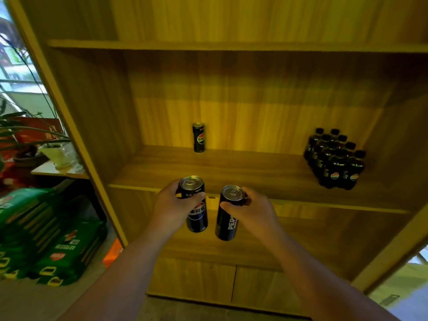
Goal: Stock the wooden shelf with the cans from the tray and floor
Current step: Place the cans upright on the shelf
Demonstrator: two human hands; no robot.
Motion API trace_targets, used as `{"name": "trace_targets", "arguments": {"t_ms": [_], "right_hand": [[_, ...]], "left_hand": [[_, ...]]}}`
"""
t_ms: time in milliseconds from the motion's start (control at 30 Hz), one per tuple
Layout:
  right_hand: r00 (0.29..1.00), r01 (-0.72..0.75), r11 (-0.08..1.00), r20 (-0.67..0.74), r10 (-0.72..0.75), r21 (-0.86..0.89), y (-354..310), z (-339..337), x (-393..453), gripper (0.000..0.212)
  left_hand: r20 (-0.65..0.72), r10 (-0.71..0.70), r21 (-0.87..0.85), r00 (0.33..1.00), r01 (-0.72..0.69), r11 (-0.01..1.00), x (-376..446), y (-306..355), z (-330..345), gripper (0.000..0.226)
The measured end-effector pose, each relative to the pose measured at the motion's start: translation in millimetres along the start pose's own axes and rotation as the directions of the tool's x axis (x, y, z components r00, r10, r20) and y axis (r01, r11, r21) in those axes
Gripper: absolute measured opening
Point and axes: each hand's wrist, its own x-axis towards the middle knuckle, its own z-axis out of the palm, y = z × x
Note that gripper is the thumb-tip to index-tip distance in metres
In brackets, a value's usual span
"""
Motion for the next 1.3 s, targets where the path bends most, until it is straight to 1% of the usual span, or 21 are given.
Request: {"name": "trace_targets", "arguments": {"t_ms": [133, 233, 300, 433, 533, 633, 767, 900, 1100, 1300], "right_hand": [[1.000, -0.012, 1.000, -0.016, 0.012, 0.000, -13.6, 20.0, 41.5, 0.045], [0.999, -0.013, 1.000, -0.052, 0.014, 0.010, -28.0, 36.6, 75.2, 0.038], [0.995, -0.017, 1.000, -0.093, 0.018, 0.012, -36.3, 48.7, 98.1, 0.035], [0.990, -0.046, 0.999, -0.133, 0.045, -0.003, -44.3, 66.9, 142.3, 0.041], [0.990, -0.046, 0.999, -0.136, 0.045, -0.003, -45.2, 72.0, 174.9, 0.045], [0.987, -0.055, 0.998, -0.148, 0.061, 0.041, -42.2, 73.1, 208.0, 0.043], [0.986, -0.057, 0.998, -0.153, 0.059, 0.020, -33.7, 73.2, 254.5, 0.041], [0.990, -0.040, 0.999, -0.135, 0.044, 0.026, -27.5, 73.1, 298.4, 0.035], [0.986, -0.032, 0.999, -0.163, 0.038, 0.035, -19.1, 84.7, 350.4, 0.031], [0.978, -0.058, 0.997, -0.199, 0.067, 0.050, -8.4, 91.1, 384.2, 0.035]], "left_hand": [[-0.005, 0.001, 0.019, 1.000, -0.001, 1.000, 53.7, -10.9, -20.7, 0.044], [0.023, 0.029, 0.065, 0.999, -0.031, 0.997, 101.5, -18.1, -36.9, 0.053], [0.038, 0.046, 0.069, 0.998, -0.049, 0.996, 132.7, -21.4, -45.4, 0.050], [0.054, 0.037, 0.031, 0.998, -0.039, 0.999, 187.6, -27.1, -52.0, 0.047], [0.063, 0.024, 0.009, 0.998, -0.025, 1.000, 222.1, -33.6, -48.8, 0.045], [0.065, 0.022, 0.007, 0.998, -0.023, 1.000, 253.7, -43.3, -41.9, 0.046], [0.036, -0.009, -0.034, 0.999, 0.011, 0.999, 291.8, -49.8, -28.9, 0.049], [0.029, -0.021, -0.077, 0.999, 0.023, 0.997, 326.1, -52.2, -14.8, 0.048], [0.019, -0.022, -0.052, 1.000, 0.023, 0.998, 373.3, -67.4, -2.9, 0.049], [-0.001, -0.032, -0.028, 0.999, 0.032, 0.999, 406.9, -81.6, 3.1, 0.052]]}}
